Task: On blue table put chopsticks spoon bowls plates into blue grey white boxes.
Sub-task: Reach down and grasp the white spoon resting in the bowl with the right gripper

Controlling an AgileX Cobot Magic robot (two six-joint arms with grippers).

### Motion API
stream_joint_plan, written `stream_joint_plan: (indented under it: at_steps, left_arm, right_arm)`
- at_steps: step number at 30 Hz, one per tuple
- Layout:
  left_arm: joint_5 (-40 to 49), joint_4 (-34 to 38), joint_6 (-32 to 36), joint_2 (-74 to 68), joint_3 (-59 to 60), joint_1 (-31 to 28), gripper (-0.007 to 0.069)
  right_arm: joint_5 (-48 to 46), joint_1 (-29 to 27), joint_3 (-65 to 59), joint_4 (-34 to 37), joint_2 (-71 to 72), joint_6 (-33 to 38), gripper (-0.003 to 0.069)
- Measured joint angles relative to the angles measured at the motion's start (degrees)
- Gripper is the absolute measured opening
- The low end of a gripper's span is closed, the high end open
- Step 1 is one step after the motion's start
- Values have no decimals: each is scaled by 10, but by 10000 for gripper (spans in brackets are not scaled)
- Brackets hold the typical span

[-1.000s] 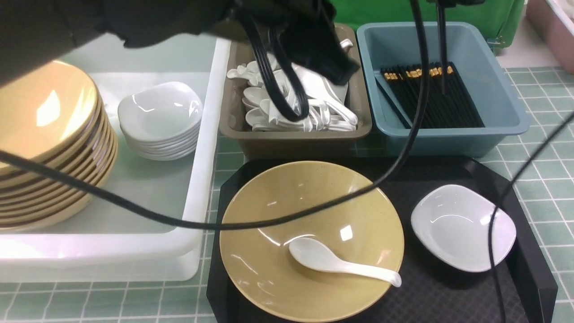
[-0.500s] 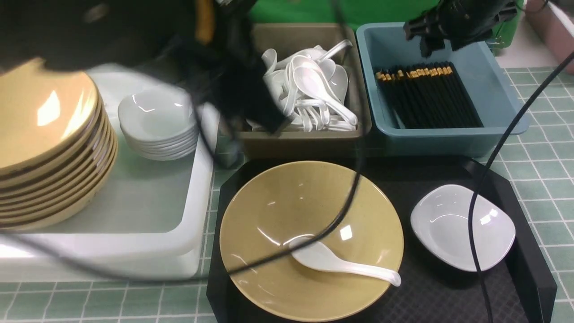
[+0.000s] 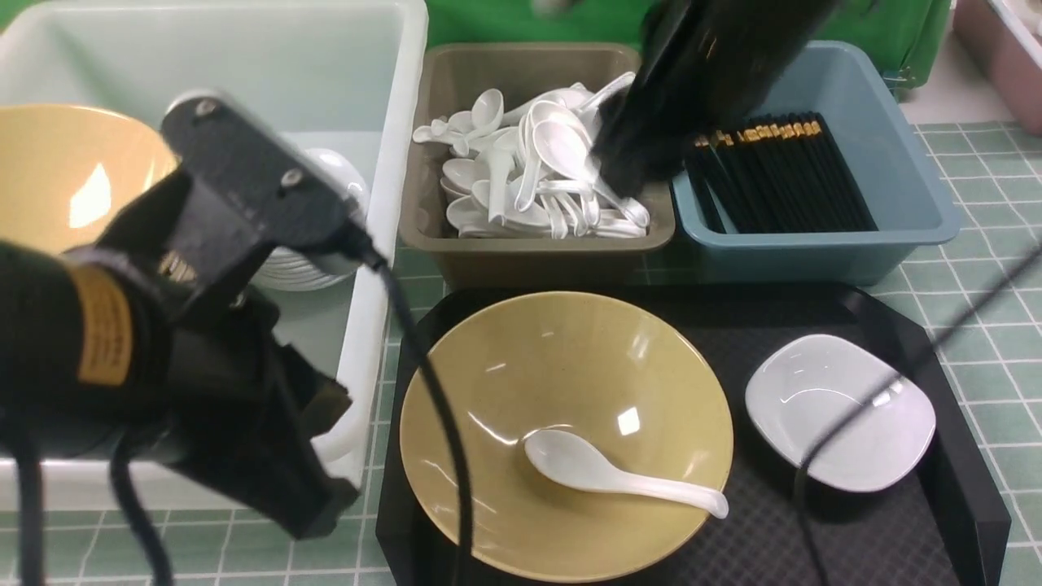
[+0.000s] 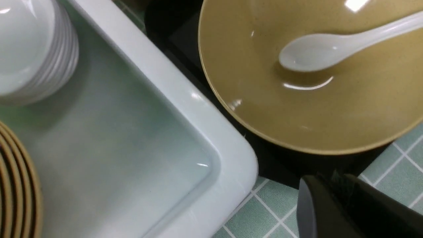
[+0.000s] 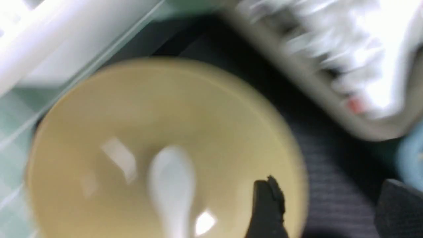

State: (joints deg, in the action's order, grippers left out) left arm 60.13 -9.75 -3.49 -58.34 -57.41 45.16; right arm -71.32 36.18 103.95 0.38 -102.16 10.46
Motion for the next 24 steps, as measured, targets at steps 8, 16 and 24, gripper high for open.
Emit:
stream_joint_plan:
  at_steps: [8, 16, 24]
  left_arm:
    - [-28, 4, -2, 8, 30, 0, 1]
    - [-76, 8, 5, 8, 33, 0, 1]
    - [-136, 7, 6, -13, 36, 0, 1]
  right_arm:
    - [3, 80, -178, 0, 2, 33, 465]
    - [12, 80, -202, -4, -48, 35, 465]
    - [22, 80, -202, -4, -97, 52, 372]
